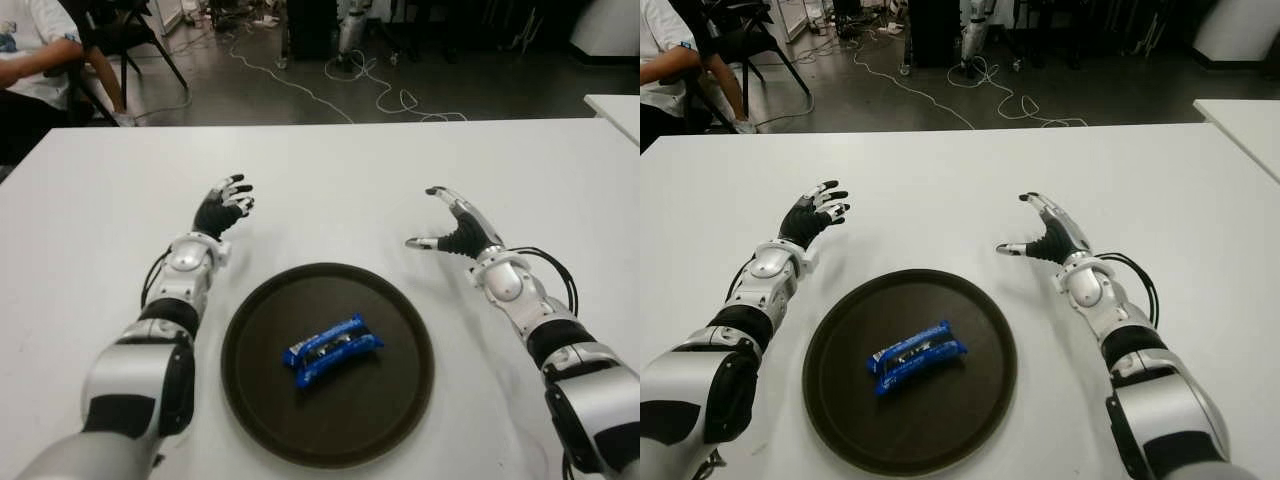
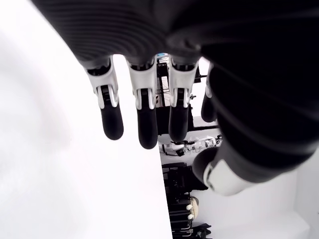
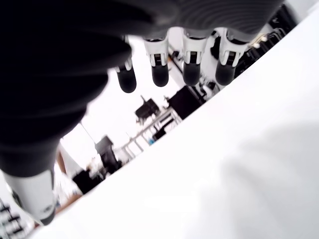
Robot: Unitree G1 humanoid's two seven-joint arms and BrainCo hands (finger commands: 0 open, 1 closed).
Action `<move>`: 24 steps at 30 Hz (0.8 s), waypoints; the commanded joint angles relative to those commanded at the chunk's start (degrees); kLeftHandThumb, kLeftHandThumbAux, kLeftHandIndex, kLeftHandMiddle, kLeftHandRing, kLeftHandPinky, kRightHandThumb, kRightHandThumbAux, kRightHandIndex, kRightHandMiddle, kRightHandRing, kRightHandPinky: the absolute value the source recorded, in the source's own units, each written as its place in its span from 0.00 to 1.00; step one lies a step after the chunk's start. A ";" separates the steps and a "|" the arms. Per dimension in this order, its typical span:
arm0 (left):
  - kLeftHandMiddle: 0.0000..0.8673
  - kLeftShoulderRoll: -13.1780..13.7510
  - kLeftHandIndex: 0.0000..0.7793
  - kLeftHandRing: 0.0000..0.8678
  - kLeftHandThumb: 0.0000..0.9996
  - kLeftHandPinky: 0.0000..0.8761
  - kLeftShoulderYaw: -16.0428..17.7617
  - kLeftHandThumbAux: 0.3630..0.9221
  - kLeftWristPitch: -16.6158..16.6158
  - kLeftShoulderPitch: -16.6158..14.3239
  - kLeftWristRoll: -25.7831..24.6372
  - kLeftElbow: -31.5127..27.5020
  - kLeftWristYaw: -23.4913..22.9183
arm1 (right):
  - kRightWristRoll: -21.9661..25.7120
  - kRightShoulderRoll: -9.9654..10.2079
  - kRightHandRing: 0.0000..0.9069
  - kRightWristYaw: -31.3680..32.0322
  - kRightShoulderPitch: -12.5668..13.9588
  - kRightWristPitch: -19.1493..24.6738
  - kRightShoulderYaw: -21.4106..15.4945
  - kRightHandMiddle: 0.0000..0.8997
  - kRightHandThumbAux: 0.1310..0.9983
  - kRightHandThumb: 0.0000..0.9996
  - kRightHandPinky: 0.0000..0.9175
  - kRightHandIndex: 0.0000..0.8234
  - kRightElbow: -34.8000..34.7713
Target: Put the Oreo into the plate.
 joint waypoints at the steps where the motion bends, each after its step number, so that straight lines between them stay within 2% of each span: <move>1: 0.25 0.02 0.18 0.25 0.08 0.25 -0.05 0.68 0.00 -0.02 0.08 0.06 0.10 | 0.78 0.20 0.00 0.61 -0.04 -0.04 -0.50 0.00 0.58 0.00 0.00 0.00 0.27; 5: 0.25 0.00 0.19 0.25 0.09 0.26 -0.08 0.68 -0.20 -0.06 0.16 0.11 0.33 | 4.92 1.39 0.00 4.55 -0.43 0.98 -3.32 0.00 0.62 0.00 0.00 0.00 1.54; 10: 0.25 -0.13 0.19 0.26 0.10 0.27 0.10 0.69 -0.56 0.04 -0.08 0.08 0.17 | 9.33 2.84 0.00 8.90 -1.79 4.26 -6.89 0.00 0.66 0.00 0.00 0.00 3.67; 16: 0.24 -0.13 0.18 0.25 0.09 0.25 0.16 0.69 -0.63 0.09 -0.23 -0.02 -0.16 | 10.05 3.20 0.00 9.13 -2.69 7.62 -8.13 0.01 0.69 0.00 0.00 0.00 5.58; 24: 0.24 -0.04 0.18 0.25 0.09 0.25 -0.10 0.67 -0.20 -0.02 0.07 0.09 0.10 | 10.68 3.49 0.04 7.37 -3.03 8.93 -9.14 0.05 0.72 0.00 0.04 0.00 5.77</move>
